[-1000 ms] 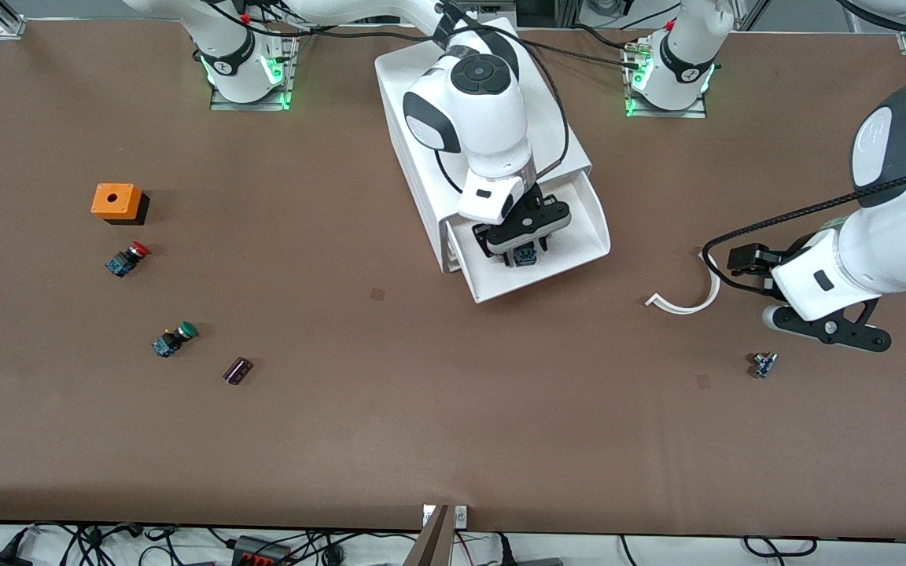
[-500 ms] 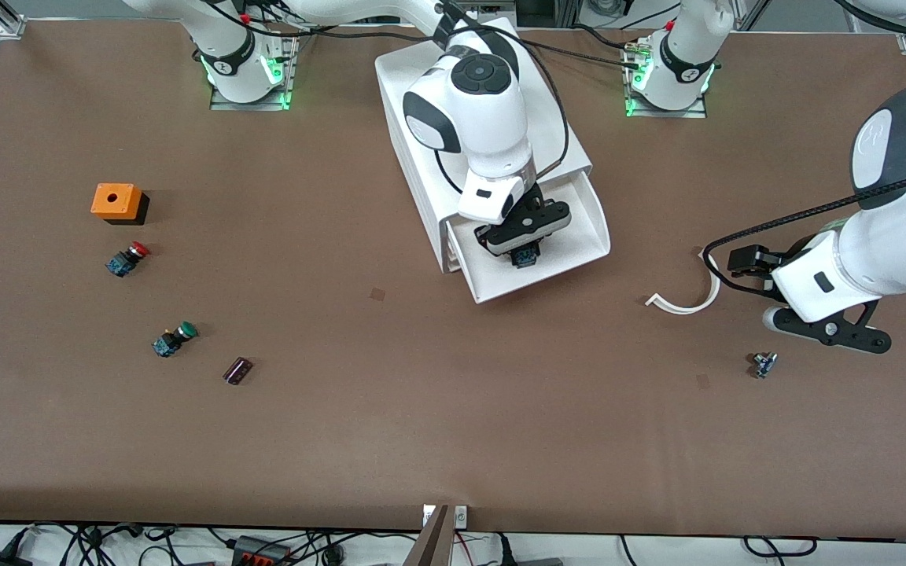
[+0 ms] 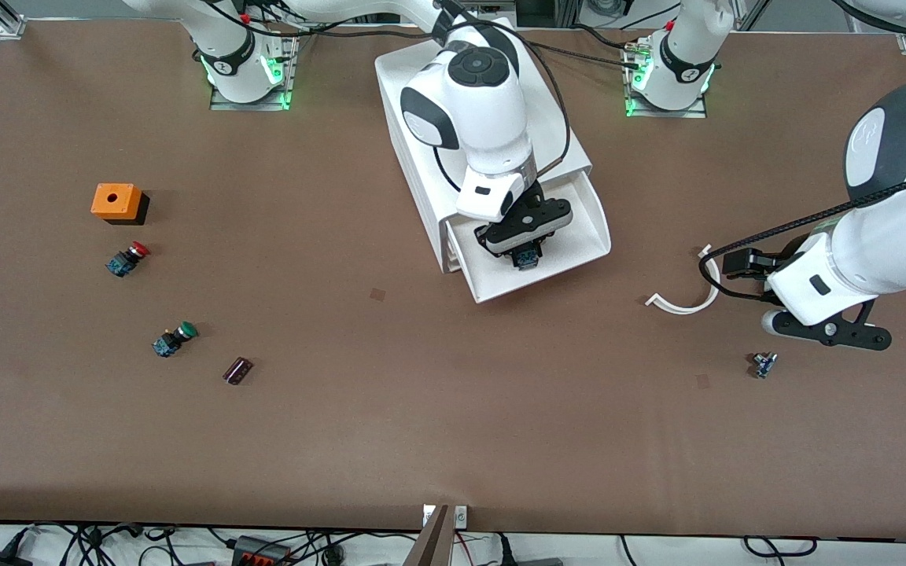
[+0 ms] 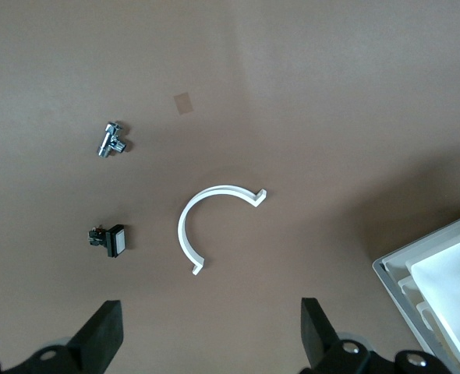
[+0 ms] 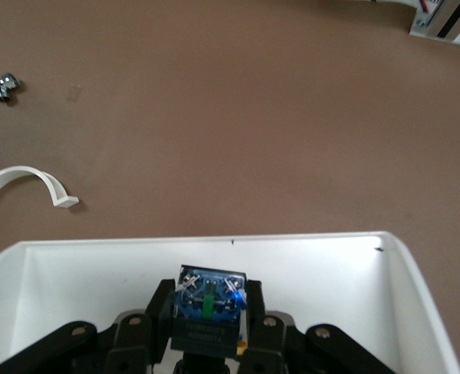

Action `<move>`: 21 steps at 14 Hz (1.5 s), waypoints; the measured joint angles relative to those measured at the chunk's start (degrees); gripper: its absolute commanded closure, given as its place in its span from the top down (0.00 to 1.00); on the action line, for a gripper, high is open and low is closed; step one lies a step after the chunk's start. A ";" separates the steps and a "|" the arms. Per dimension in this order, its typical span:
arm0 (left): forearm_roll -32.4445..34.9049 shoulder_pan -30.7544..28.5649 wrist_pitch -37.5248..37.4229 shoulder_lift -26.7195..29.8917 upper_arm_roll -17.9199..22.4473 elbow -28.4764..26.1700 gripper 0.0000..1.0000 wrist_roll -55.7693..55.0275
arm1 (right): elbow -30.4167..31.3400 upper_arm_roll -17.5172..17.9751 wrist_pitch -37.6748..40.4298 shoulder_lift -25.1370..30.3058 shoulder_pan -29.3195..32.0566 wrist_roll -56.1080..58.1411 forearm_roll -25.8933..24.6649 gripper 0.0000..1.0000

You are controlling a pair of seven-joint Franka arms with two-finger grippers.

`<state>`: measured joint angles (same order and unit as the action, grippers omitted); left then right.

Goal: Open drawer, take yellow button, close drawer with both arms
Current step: 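Lift the button out of the drawer with the right gripper, then lower the button with the right gripper while the left gripper shuts the drawer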

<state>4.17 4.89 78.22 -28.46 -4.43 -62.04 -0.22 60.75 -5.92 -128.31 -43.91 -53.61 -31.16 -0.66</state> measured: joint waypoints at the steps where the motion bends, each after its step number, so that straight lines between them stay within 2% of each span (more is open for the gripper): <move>1: -0.27 0.00 0.00 0.01 -0.04 0.03 1.00 -1.17 | -1.85 -0.28 1.51 0.12 0.16 -0.01 0.00 0.00; 3: -2.52 -0.03 0.00 0.02 -0.08 0.05 1.00 -4.73 | -4.77 -0.68 4.49 0.71 1.12 -0.17 0.00 0.00; 6: -6.59 -0.14 1.08 -0.10 -0.09 -0.91 1.00 -10.83 | -5.94 -0.95 10.07 2.62 4.62 -0.19 0.01 0.00; 12: -7.14 1.24 13.15 -1.26 -3.47 -7.44 1.00 -22.73 | -5.31 -1.05 25.71 4.37 17.11 -0.05 3.41 0.00; 15: -6.99 5.17 19.92 -1.38 -3.93 -11.46 1.00 -31.84 | -0.36 -0.84 27.38 4.45 23.33 5.33 4.03 0.00; 17: -4.19 8.71 25.35 -1.46 -4.02 -14.98 1.00 -36.39 | 3.96 -0.80 26.80 4.53 26.00 10.30 4.13 0.00; 21: -1.41 14.79 34.52 -1.49 -4.09 -21.31 1.00 -48.31 | 14.59 -0.79 18.73 6.23 29.11 21.71 7.12 0.00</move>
<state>2.75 19.69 112.74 -29.95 -8.52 -83.35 -48.53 75.34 -6.71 -109.58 -37.68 -24.50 -9.44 6.46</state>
